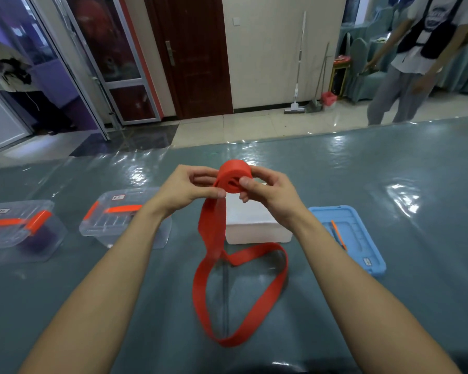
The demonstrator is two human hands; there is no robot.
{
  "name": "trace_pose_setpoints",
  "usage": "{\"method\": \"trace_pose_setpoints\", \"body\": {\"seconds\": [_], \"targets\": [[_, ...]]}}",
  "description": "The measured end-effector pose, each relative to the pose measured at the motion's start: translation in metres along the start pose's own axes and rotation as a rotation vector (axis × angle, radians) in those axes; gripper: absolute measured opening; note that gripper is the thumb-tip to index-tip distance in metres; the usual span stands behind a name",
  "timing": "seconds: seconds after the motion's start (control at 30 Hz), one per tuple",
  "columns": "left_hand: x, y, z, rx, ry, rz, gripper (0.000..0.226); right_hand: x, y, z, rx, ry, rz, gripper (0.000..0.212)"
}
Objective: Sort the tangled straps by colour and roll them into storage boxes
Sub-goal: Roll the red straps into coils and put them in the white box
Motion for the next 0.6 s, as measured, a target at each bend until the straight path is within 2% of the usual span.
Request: {"method": "trace_pose_setpoints", "body": {"seconds": [0.13, 0.23, 0.27, 0.33, 0.4, 0.47, 0.53, 0.6], "targets": [[0.004, 0.005, 0.008, 0.124, 0.052, -0.108, 0.054, 0.016, 0.008, -0.004, 0.036, 0.059, 0.264, 0.040], [0.005, 0.005, 0.011, 0.153, 0.062, -0.058, 0.063, 0.033, 0.013, -0.008, 0.047, 0.103, 0.354, 0.042], [0.005, 0.003, 0.010, 0.149, 0.059, -0.012, 0.064, 0.035, 0.011, -0.009, 0.037, 0.110, 0.293, 0.043], [0.009, -0.002, 0.009, 0.121, 0.041, 0.118, 0.063, 0.029, -0.001, -0.009, 0.014, 0.099, -0.009, 0.047], [0.015, -0.004, 0.011, 0.060, 0.008, 0.311, 0.063, 0.022, -0.014, -0.008, 0.002, 0.101, -0.393, 0.071], [0.025, 0.003, 0.014, -0.032, -0.016, 0.563, 0.063, 0.012, -0.014, -0.003, -0.044, 0.094, -0.620, 0.083], [0.032, 0.014, 0.018, -0.103, -0.020, 0.763, 0.059, 0.006, 0.001, 0.002, -0.141, 0.073, -0.696, 0.068], [0.038, 0.018, 0.021, -0.119, 0.001, 0.838, 0.056, 0.003, 0.013, 0.004, -0.195, 0.058, -0.712, 0.047]]}}
Point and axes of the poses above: each hand's wrist, its own z-axis towards the middle knuckle, its own y-axis out of the palm, x = y × z, the point moved 10 cm from there along z, towards the middle knuckle, and after that the axes turned 5 degrees about -z, right-handed, at the moved point
